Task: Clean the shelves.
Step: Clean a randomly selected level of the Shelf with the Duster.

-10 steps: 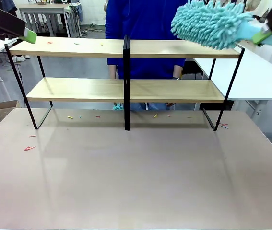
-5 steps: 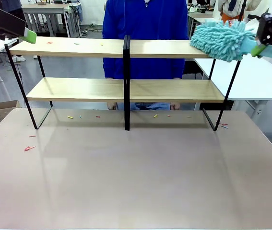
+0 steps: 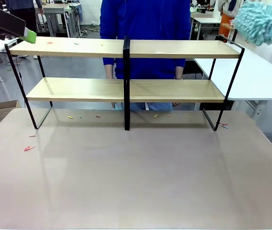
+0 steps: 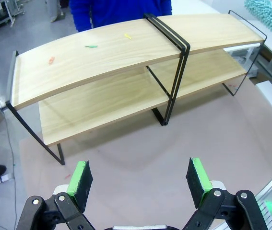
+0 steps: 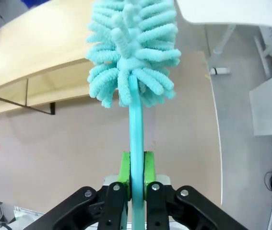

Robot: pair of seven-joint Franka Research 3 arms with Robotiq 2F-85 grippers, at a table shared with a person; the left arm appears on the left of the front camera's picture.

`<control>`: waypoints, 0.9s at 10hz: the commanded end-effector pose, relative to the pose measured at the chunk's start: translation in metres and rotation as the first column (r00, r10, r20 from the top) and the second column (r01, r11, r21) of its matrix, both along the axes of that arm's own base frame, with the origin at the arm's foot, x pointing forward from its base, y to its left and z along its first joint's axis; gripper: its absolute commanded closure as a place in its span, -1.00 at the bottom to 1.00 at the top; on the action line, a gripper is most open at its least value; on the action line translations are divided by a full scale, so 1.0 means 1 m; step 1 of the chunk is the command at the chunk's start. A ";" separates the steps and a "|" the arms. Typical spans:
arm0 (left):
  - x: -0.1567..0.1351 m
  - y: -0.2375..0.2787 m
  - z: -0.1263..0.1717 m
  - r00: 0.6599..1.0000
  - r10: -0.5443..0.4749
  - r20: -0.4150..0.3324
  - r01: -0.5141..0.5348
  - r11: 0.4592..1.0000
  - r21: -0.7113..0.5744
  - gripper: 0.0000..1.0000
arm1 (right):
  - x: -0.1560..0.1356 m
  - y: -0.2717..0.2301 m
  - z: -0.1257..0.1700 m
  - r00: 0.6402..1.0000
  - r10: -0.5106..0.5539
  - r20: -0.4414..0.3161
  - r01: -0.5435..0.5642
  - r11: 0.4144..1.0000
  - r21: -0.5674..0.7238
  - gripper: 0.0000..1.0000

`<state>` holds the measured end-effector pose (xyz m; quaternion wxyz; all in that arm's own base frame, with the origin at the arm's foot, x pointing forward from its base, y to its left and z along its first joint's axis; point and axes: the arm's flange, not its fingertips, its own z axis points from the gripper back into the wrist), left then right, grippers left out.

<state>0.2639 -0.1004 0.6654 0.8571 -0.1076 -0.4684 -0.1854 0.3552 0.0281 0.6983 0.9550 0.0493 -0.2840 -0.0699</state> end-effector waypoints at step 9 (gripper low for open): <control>-0.001 0.001 0.001 1.000 0.004 0.003 -0.004 1.000 0.005 -1.00 | -0.128 -0.181 0.067 0.843 0.528 0.102 -0.470 0.630 0.618 0.75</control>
